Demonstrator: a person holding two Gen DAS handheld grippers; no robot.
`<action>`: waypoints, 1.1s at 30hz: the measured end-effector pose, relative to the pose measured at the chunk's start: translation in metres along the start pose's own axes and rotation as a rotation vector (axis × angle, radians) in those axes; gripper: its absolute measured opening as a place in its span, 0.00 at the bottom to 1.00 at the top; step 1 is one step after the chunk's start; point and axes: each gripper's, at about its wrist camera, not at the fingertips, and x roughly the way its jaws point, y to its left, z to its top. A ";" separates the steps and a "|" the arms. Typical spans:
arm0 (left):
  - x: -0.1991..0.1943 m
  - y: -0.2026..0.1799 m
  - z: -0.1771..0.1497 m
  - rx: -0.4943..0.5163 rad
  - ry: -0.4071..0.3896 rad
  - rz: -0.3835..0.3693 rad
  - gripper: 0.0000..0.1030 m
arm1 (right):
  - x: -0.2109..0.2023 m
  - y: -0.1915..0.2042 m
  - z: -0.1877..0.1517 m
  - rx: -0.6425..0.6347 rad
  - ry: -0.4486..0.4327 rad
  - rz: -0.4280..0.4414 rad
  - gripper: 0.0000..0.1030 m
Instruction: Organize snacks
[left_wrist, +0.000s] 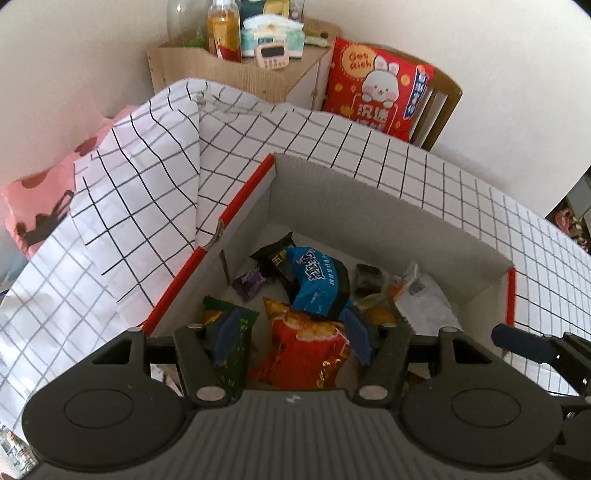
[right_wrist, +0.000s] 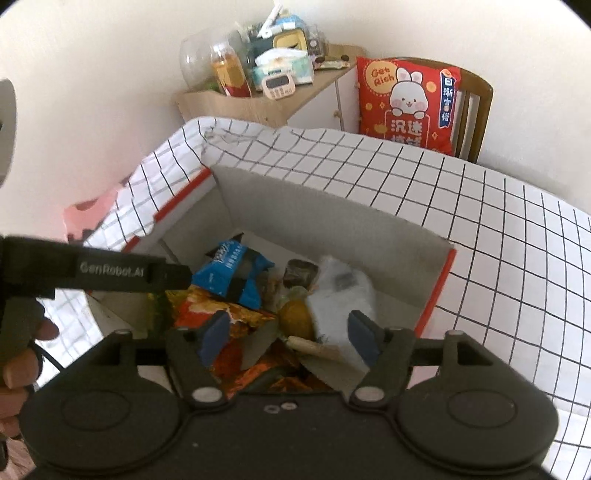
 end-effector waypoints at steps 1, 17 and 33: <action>-0.005 0.000 -0.002 0.000 -0.009 -0.001 0.60 | -0.005 0.000 0.000 0.001 -0.008 0.006 0.73; -0.081 -0.011 -0.040 0.013 -0.187 -0.027 0.69 | -0.087 0.000 -0.016 0.008 -0.171 0.097 0.90; -0.125 -0.031 -0.079 0.031 -0.276 -0.116 0.93 | -0.153 -0.022 -0.051 -0.028 -0.358 0.074 1.00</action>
